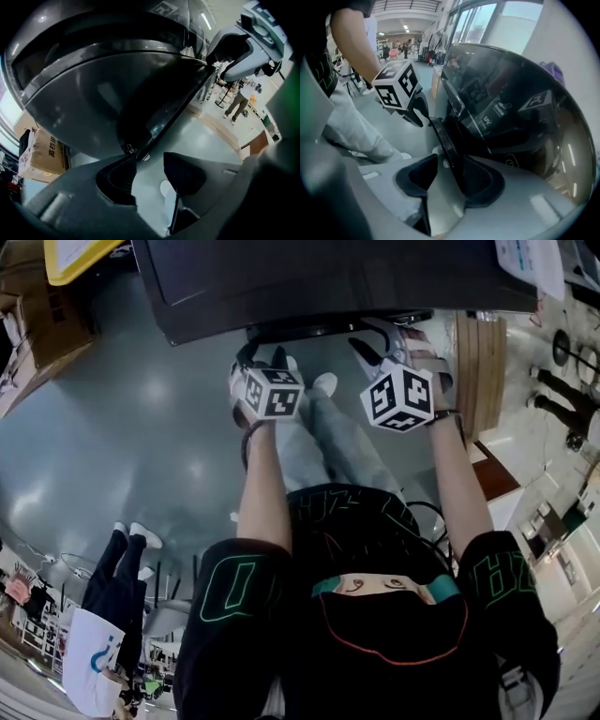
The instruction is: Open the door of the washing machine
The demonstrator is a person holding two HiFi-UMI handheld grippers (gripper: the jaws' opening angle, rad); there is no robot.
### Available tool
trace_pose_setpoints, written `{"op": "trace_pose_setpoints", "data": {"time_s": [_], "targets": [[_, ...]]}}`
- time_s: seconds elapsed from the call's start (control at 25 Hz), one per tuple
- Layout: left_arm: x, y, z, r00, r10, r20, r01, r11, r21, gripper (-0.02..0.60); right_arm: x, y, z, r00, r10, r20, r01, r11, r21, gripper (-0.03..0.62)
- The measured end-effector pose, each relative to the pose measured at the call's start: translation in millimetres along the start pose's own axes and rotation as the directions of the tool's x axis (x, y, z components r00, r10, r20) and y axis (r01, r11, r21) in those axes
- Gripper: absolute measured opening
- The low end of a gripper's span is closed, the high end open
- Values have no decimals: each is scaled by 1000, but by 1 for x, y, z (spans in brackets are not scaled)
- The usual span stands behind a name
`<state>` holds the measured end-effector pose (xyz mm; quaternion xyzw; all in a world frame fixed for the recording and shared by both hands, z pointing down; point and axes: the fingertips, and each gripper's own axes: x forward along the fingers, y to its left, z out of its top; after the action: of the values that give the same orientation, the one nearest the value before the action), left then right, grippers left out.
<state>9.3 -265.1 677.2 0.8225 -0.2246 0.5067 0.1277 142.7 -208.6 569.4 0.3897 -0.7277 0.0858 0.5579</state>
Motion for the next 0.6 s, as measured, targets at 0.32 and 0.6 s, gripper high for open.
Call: {"op": "trace_pose_setpoints", "data": {"time_s": [0.32, 0.6], "targets": [[12, 3, 1, 999, -22, -23, 24, 997, 68, 156, 9, 4, 1, 995, -62, -74, 48, 983, -176, 173], [12, -1, -10, 999, -19, -51, 26, 990, 139, 129, 17, 9, 1, 996, -26, -84, 10, 984, -178, 149]]}}
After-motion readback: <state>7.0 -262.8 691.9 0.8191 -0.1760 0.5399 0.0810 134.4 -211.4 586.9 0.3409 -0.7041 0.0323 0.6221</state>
